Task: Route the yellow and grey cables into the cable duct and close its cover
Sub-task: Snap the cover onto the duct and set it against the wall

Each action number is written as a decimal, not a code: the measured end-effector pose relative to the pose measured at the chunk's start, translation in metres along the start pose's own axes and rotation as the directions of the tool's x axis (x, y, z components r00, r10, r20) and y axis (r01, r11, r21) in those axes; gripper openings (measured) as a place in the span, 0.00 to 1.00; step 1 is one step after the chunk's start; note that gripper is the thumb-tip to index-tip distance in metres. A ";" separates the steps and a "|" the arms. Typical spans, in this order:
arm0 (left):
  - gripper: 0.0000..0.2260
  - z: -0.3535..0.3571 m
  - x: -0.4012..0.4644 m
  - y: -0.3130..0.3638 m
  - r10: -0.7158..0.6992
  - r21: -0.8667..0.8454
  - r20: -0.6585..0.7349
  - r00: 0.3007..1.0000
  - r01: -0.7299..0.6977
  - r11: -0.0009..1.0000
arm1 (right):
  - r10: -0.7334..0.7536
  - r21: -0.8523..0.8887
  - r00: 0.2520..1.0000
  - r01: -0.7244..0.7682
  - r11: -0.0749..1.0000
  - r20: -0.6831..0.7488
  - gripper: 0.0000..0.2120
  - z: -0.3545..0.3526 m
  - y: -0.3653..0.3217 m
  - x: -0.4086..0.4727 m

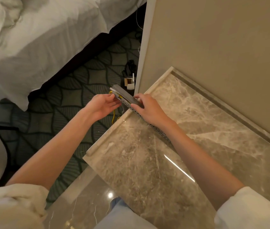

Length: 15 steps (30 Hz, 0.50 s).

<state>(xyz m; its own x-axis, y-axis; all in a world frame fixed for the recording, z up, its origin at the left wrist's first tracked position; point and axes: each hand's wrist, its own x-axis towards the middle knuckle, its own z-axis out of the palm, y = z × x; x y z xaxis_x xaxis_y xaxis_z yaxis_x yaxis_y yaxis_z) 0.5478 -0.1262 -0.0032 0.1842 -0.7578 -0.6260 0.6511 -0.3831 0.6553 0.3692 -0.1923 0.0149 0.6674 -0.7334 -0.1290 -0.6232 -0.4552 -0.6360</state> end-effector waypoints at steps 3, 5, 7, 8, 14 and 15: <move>0.16 0.003 0.001 -0.001 -0.004 -0.092 0.048 0.999 0.009 0.996 | -0.001 -0.045 1.000 0.001 0.999 0.006 0.20 0.002 -0.002 0.003; 0.17 0.005 0.001 -0.003 0.013 -0.113 0.041 0.999 -0.008 0.994 | -0.010 -0.078 1.000 0.010 0.997 0.004 0.19 0.001 -0.004 0.004; 0.16 0.006 0.001 -0.005 0.041 -0.109 0.025 0.999 -0.038 0.993 | -0.017 -0.129 1.000 0.017 0.992 0.002 0.18 -0.001 -0.007 0.004; 0.16 0.008 0.001 -0.005 0.053 -0.108 0.014 0.999 -0.051 0.993 | -0.024 -0.157 1.000 0.024 0.987 0.003 0.17 -0.001 -0.008 0.004; 0.15 0.014 0.000 -0.007 0.041 -0.179 -0.103 0.994 -0.059 0.982 | -0.073 -0.294 0.997 0.067 0.954 -0.009 0.15 -0.001 -0.009 0.002; 0.15 0.014 0.000 -0.007 0.038 -0.181 -0.115 0.993 -0.058 0.982 | -0.074 -0.318 0.997 0.067 0.946 -0.011 0.15 0.000 -0.009 0.002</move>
<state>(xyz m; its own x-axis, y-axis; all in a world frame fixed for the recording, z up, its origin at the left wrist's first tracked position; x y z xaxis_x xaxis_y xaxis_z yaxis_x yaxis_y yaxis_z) 0.5323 -0.1306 -0.0017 0.2919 -0.7060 -0.6453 0.7618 -0.2363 0.6031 0.3762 -0.1896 0.0206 0.7076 -0.7028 -0.0733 -0.6742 -0.6403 -0.3681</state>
